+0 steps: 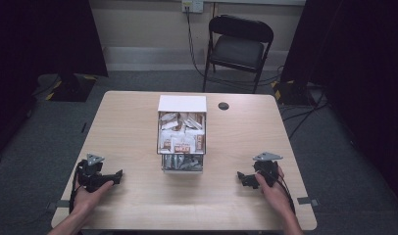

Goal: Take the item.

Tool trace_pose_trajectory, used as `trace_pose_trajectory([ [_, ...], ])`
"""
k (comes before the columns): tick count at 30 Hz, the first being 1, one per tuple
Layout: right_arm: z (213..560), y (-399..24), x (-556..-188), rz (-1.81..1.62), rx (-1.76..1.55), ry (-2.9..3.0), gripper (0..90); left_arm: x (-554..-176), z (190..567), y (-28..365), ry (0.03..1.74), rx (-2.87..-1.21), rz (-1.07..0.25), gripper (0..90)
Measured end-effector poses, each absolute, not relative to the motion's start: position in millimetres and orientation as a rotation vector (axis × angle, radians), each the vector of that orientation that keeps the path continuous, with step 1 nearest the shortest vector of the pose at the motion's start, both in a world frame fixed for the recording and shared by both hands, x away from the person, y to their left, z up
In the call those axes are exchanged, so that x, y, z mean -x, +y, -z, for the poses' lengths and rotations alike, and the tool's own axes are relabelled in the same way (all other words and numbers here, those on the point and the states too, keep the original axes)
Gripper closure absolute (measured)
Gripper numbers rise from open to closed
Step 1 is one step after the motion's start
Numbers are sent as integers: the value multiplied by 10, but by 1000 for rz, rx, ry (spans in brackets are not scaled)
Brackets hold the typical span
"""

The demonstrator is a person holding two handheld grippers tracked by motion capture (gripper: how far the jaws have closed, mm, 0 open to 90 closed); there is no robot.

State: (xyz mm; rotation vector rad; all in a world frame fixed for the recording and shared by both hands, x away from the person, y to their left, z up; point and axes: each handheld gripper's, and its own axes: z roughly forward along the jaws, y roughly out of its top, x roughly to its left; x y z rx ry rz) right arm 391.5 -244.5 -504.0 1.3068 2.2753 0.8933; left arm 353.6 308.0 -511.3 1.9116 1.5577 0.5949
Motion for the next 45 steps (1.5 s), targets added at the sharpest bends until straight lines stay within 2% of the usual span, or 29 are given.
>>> trace_pose_trajectory([
  [8,5040,-2445,-3915,-893,-1307,2275,0,-3540,5112,3085,1561,-1902,-597,6],
  [18,5040,-2445,-3915,-893,-1307,2275,0,-3544,5086,3133,1571,-1873,-624,149],
  [27,5040,-2445,-3915,-893,-1308,2274,0,-3549,5020,3147,1558,-1873,-560,198],
  [32,5040,-2445,-3915,-893,-1308,2275,0,-3525,4910,3155,1529,-1838,-555,257],
  [35,5040,-2445,-3915,-893,-1308,2275,0,-3508,4829,3134,1480,-1840,-600,270],
  [39,5040,-2444,-3916,-894,-1310,2275,0,-3501,4779,3130,1457,-1813,-502,311],
  [45,5040,-2444,-3916,-895,-1309,2274,0,-3478,4717,3067,1394,-1805,-432,365],
])
